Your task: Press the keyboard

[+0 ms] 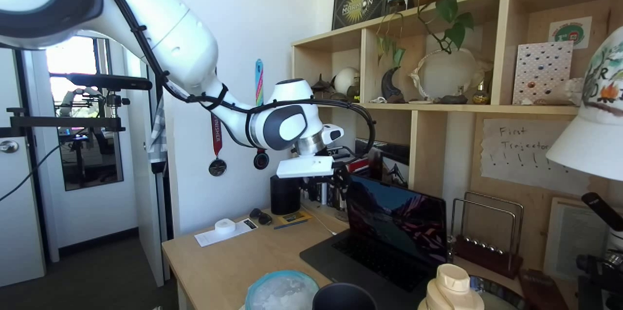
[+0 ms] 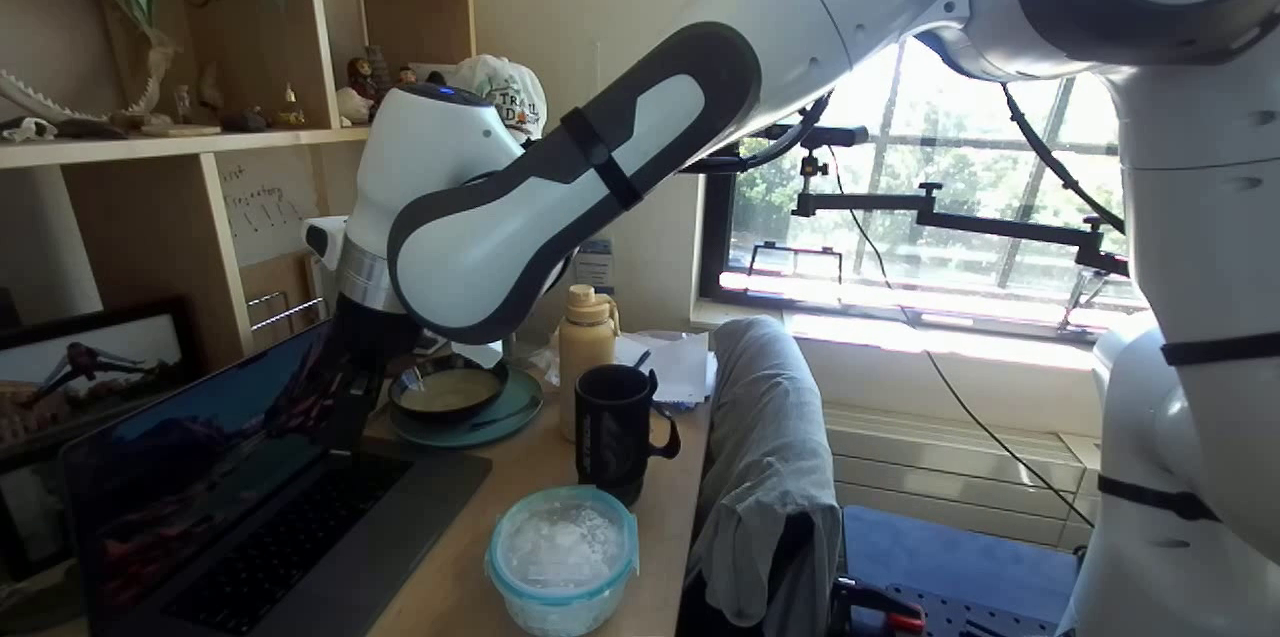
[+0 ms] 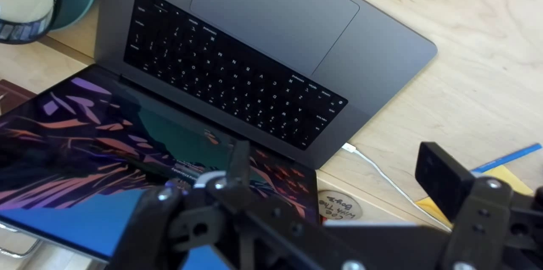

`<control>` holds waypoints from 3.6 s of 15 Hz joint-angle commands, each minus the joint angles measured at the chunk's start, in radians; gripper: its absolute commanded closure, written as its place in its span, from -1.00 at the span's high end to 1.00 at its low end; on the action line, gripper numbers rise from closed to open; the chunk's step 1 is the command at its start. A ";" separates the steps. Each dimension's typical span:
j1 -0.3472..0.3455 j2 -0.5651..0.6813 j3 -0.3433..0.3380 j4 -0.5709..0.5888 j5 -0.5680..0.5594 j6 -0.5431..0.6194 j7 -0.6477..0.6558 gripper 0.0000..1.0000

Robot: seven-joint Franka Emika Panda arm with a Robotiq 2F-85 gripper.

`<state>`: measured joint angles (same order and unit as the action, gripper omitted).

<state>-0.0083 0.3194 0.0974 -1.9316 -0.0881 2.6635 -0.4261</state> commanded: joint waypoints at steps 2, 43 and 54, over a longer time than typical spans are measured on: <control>-0.009 0.028 0.009 0.021 0.014 0.009 0.001 1.00; 0.028 0.731 -0.056 0.765 0.043 -0.157 0.256 -0.85; 0.026 0.758 -0.055 0.791 0.050 -0.198 0.273 -0.86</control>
<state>0.0071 1.0460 0.0551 -1.1696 -0.0367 2.4955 -0.1884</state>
